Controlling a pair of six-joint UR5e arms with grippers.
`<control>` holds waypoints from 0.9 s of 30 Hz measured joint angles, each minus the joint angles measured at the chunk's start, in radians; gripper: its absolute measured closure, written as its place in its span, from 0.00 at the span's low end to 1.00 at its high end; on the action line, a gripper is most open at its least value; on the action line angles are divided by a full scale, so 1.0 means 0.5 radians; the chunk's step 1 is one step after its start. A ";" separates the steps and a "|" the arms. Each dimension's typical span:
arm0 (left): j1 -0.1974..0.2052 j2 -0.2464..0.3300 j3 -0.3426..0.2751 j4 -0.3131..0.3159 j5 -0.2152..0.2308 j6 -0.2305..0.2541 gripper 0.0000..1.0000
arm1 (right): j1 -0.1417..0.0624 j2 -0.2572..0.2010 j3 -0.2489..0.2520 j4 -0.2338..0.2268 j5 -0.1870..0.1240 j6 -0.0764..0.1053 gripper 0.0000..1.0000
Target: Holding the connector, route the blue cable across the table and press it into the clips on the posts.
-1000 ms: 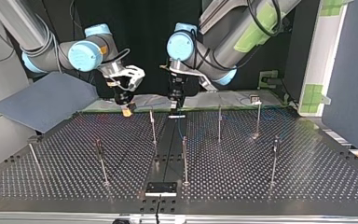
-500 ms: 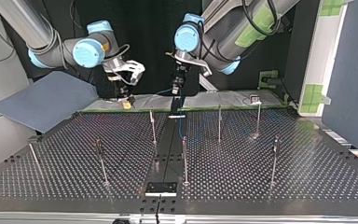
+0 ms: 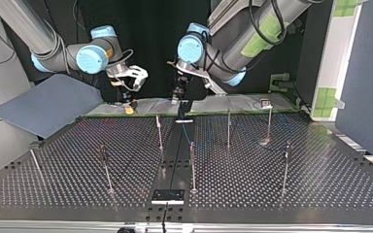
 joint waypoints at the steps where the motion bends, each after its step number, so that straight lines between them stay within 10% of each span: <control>1: 0.003 -0.018 0.018 -0.004 0.001 -0.001 0.99 | -0.007 0.001 0.000 -0.006 -0.001 0.001 1.00; 27: 0.106 -0.279 0.442 -0.128 0.058 -0.008 0.99 | -0.138 0.095 -0.008 -0.140 -0.091 0.045 1.00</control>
